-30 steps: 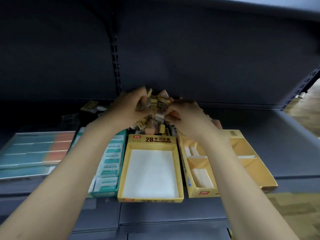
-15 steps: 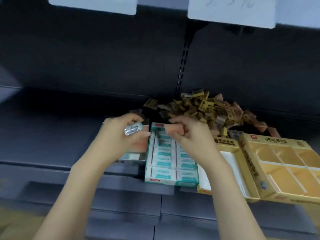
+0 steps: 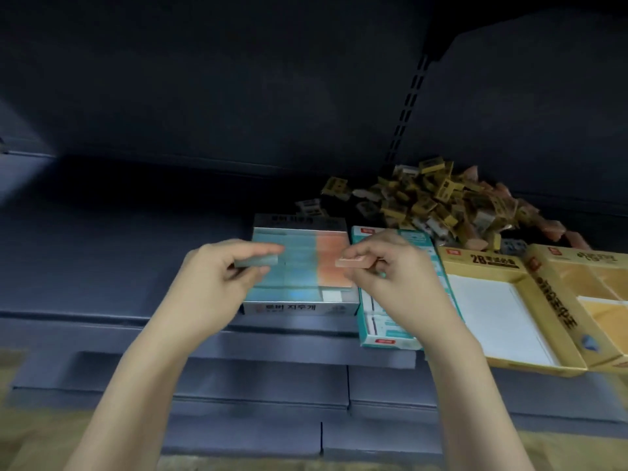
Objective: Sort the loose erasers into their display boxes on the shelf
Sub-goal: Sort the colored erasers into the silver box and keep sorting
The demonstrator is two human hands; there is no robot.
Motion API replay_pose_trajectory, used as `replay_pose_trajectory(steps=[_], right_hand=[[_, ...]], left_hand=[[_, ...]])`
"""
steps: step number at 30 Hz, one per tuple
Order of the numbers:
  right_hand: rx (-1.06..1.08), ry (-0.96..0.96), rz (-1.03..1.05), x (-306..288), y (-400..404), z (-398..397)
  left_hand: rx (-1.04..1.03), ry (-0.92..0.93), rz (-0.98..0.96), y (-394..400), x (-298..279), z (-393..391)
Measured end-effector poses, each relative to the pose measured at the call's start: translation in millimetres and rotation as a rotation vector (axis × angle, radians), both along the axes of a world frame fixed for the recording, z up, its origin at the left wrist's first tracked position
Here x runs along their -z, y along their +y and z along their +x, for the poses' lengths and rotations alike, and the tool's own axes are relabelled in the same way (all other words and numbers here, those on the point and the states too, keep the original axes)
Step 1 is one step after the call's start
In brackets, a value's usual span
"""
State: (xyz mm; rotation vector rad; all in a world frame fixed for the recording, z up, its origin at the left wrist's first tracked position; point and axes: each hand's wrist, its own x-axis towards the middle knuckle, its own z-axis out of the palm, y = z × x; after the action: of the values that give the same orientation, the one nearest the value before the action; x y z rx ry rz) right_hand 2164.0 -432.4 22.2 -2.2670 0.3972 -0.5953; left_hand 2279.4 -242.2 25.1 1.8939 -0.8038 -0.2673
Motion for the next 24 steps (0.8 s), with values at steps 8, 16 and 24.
replay_pose_trajectory(steps=[8, 16, 24], right_hand=[[0.077, 0.053, 0.004, 9.5, 17.0, 8.9], [0.101, 0.067, 0.057, 12.9, 28.7, 18.1], [0.112, 0.057, 0.057, 14.1, 31.1, 21.4]], left_hand=[[0.095, 0.143, -0.057, 6.3, 13.8, 14.6], [0.148, 0.132, -0.044, 12.9, 15.1, 21.0], [0.014, -0.021, 0.083, 8.7, 9.7, 19.5]])
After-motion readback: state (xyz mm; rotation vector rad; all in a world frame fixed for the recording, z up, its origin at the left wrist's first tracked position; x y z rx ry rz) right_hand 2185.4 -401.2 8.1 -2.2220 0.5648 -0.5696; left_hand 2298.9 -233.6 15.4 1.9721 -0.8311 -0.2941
